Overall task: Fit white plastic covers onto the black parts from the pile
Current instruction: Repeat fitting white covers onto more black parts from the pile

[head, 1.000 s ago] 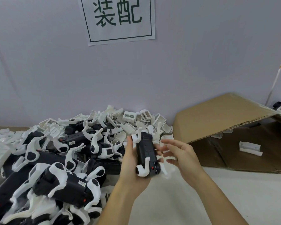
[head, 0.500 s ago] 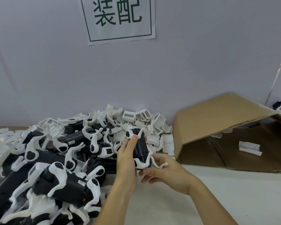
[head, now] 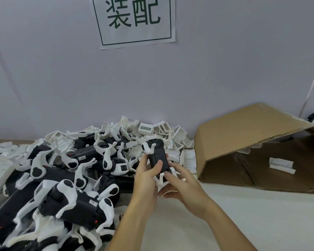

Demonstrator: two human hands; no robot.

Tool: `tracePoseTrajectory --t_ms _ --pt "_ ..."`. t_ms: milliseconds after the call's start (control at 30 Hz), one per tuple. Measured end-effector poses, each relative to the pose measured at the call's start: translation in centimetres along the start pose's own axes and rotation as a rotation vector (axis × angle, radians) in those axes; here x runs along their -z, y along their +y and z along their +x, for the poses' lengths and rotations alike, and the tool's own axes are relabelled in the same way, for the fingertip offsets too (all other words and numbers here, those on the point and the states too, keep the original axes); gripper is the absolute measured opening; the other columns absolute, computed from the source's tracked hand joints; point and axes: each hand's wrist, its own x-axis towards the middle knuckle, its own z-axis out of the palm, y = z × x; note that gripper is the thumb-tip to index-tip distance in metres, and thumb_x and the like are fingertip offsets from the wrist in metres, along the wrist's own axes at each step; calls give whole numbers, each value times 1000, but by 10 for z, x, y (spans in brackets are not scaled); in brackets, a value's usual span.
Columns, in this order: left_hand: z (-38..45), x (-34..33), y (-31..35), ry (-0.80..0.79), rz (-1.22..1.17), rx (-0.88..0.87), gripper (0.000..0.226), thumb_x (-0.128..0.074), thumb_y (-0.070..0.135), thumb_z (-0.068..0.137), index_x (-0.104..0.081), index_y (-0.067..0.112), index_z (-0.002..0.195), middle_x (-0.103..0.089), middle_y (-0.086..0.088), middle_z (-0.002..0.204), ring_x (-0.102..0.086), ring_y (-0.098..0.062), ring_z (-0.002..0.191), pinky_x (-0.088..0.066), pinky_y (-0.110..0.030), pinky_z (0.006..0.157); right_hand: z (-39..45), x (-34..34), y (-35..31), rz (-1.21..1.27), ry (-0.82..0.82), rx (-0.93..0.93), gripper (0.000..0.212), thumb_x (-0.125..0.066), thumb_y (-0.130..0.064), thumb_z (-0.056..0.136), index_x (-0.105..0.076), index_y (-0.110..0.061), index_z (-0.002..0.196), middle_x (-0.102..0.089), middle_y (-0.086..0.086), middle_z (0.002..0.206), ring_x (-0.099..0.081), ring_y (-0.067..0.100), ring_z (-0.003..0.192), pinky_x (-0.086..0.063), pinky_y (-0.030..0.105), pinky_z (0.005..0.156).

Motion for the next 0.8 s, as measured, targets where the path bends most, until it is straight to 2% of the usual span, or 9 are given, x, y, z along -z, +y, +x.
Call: tracePoseTrajectory --t_ms 67,167,267,300,367,467,600,733,800 --pt "-2 -1 0 -3 -29 5 26 -52 -1 97 -62 8 120 -73 -9 116 -69 -32 99 -57 -33 60 2 -4 4 7 6 24 37 -54 -13 102 -68 -46 111 -73 -7 83 -69 23 70 -57 36 73" --pt "-2 -2 -1 15 -63 6 27 -52 2 98 -63 9 121 -73 -10 117 -66 -39 106 -53 -27 53 3 -8 5 35 -39 56 39 -48 -5 103 -62 -33 126 -70 2 89 -60 18 68 -54 35 73" --pt "-1 -2 -1 34 -72 3 27 -51 4 98 -63 8 122 -70 -16 121 -61 -48 115 -59 -46 70 4 -10 6 43 -54 63 39 -49 -7 100 -62 -34 124 -67 2 88 -56 16 67 -51 33 70" --pt "-1 -2 0 36 -84 8 27 -51 4 97 -62 6 122 -68 -19 123 -61 -50 112 -59 -48 69 3 -10 6 46 -67 62 38 -52 -10 95 -62 -34 123 -66 3 88 -56 17 68 -50 33 69" --pt "-2 -2 2 35 -106 18 27 -51 5 98 -61 5 122 -66 -23 125 -60 -49 103 -54 -36 50 2 -9 5 31 -73 54 40 -53 -15 87 -62 -33 122 -66 4 89 -57 19 68 -49 33 69" --pt "-3 -2 2 5 -104 20 27 -51 5 98 -59 5 123 -65 -25 125 -60 -47 97 -46 -28 40 3 -9 7 -40 -31 47 35 -51 -11 96 -62 -34 120 -67 2 86 -59 18 68 -50 30 65" --pt "-1 -1 -1 -14 -42 -22 28 -56 6 94 -60 8 121 -68 -21 122 -61 -50 102 -50 -33 50 4 -10 7 -115 35 27 32 -48 -13 101 -62 -36 118 -67 1 86 -58 15 67 -49 29 63" --pt "-2 -1 -1 3 -36 -45 26 -55 3 93 -64 10 117 -72 -15 114 -64 -42 106 -52 -40 74 1 -11 6 -23 10 22 23 -56 -25 96 -65 -38 112 -67 -1 83 -59 14 67 -49 28 62" --pt "-2 -1 -1 7 -33 -39 26 -54 2 95 -64 11 118 -72 -17 116 -63 -45 108 -52 -38 69 2 -11 7 -23 13 20 25 -54 -19 101 -65 -38 112 -67 -3 81 -60 13 67 -50 27 61"
